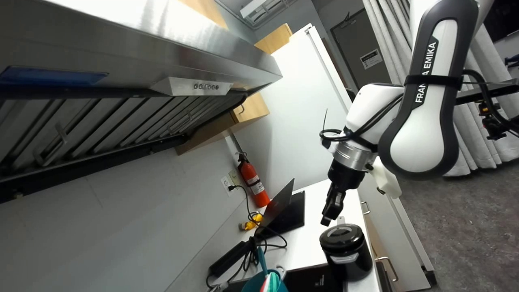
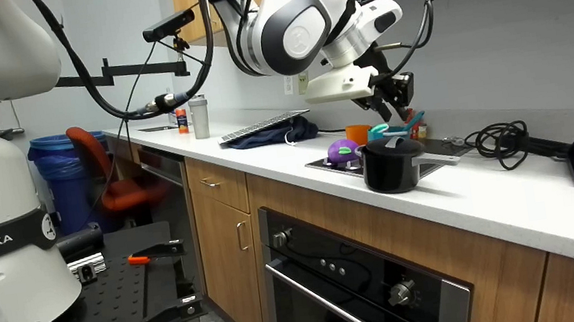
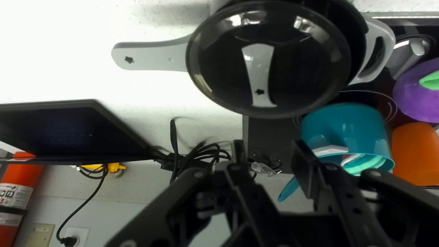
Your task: Put the lid on the pot
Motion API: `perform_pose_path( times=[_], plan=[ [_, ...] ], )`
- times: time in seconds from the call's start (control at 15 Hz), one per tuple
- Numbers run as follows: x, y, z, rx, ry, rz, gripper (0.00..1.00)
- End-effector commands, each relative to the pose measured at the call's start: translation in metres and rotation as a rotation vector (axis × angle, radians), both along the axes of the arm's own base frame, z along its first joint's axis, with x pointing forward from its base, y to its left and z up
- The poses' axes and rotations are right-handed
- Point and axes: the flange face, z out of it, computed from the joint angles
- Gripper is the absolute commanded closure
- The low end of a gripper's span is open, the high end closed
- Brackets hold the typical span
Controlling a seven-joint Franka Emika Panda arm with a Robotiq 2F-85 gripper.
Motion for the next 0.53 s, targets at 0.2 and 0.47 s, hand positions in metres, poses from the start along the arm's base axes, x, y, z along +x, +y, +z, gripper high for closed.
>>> perform_pose_path(
  times=[0.2, 0.47],
  plan=[
    [-0.0007, -0.0038, 0.0089, -0.014, -0.008, -0.036, 0.04],
    [-0.0011, -0.0037, 0.0078, -0.019, -0.003, -0.037, 0.0]
  ],
)
